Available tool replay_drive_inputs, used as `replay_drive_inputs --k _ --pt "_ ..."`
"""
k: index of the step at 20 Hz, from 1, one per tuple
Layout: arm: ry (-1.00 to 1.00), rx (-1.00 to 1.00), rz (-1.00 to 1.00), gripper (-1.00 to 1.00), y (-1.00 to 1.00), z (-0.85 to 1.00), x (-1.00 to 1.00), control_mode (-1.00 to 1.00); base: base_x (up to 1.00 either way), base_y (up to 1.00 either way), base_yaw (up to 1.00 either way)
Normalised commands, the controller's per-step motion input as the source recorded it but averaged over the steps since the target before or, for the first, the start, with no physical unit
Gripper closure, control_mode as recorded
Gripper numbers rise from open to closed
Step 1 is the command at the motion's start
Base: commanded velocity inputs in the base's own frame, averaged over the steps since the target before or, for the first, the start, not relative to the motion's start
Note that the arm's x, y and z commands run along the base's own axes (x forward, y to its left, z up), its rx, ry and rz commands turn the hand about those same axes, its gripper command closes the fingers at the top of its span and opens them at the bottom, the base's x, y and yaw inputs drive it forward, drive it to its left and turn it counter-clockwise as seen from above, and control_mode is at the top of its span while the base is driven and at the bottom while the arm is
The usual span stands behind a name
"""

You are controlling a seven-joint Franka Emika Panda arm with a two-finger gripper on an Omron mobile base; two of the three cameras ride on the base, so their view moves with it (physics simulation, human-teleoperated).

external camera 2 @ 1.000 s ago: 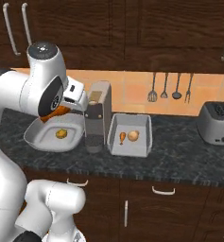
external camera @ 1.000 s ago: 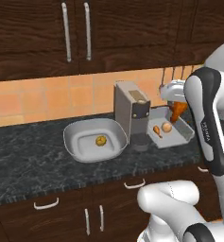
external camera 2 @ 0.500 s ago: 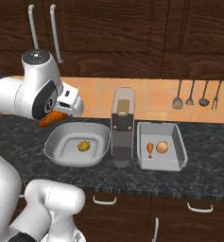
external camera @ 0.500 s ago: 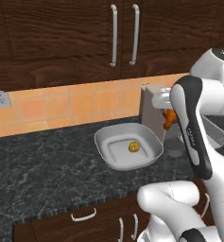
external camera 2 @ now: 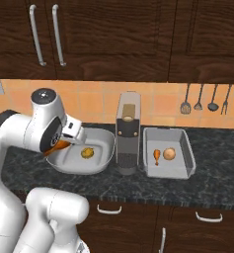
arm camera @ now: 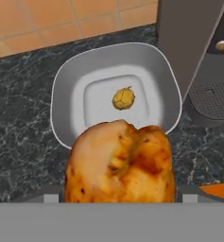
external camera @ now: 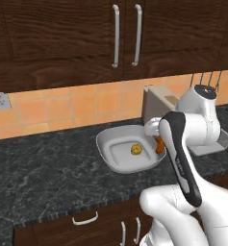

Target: Place one squash and one chicken drumstick in each tupperware on the nearby counter, to pack two identical lunches.

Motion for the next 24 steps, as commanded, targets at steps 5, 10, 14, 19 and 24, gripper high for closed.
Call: replay_drive_inputs --k 5,10,14,19,24 --pt "0.12 0.0 0.0 1.0 0.79 -0.6 0.46 -1.0 0.0 0.0 0.0" --pt "0.0 0.0 -0.01 1.0 0.07 -0.4 0.54 -1.0 0.0 0.0 0.0" --pt "0.0 0.0 0.0 1.0 0.0 -0.36 0.56 -1.0 0.0 0.0 0.0" --pt "0.0 0.0 -0.01 1.0 0.03 -0.32 0.51 -1.0 0.0 0.0 0.0" --pt "0.0 0.0 -0.01 1.0 0.04 -0.25 0.5 -1.0 0.0 0.0 0.0"
